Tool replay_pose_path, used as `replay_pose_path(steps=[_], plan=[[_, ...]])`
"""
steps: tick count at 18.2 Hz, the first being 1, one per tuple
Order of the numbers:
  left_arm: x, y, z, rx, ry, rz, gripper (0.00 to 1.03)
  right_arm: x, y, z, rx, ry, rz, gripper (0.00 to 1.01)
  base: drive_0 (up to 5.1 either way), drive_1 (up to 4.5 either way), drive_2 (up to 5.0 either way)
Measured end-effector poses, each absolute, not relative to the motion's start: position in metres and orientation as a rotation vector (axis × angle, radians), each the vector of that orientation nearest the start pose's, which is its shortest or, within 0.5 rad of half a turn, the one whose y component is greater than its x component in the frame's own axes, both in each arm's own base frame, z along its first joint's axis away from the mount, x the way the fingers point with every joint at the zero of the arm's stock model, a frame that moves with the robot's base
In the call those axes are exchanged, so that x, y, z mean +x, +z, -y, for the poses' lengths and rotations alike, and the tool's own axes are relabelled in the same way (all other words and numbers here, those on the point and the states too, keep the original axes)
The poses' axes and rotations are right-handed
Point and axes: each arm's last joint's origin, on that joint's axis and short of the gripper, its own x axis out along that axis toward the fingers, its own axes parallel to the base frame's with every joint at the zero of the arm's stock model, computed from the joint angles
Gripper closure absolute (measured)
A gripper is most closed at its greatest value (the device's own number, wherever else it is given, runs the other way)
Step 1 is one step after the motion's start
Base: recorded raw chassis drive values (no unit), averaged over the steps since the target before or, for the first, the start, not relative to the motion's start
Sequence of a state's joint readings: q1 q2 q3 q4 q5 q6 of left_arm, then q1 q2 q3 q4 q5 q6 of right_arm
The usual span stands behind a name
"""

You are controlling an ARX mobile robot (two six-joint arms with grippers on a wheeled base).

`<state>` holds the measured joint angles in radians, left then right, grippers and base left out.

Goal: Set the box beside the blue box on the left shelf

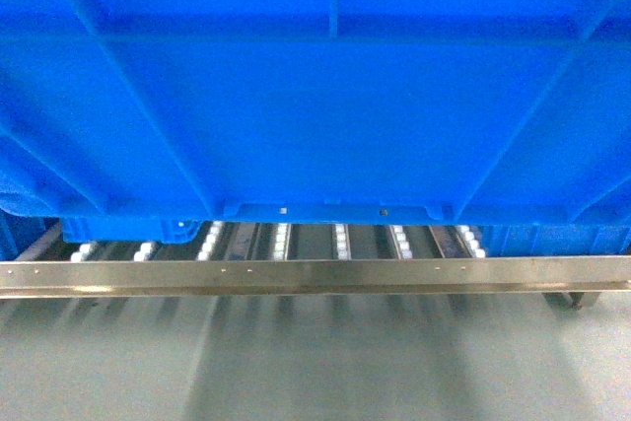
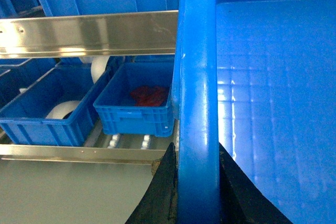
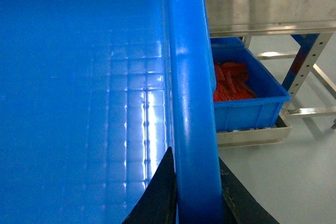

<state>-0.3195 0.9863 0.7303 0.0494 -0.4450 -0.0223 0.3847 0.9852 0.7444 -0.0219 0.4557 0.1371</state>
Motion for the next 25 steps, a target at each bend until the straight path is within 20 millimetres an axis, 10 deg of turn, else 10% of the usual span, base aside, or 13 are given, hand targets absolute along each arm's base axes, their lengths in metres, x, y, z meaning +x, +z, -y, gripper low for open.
replay_pose_path(steps=[25], plan=[[0.2112, 0.3002, 0.0569, 0.056, 0.127, -0.192, 0.91, 0.2058, 0.2988, -0.0696, 0.028, -0.087, -0.236, 0.91, 0.0, 0.0, 0.0]])
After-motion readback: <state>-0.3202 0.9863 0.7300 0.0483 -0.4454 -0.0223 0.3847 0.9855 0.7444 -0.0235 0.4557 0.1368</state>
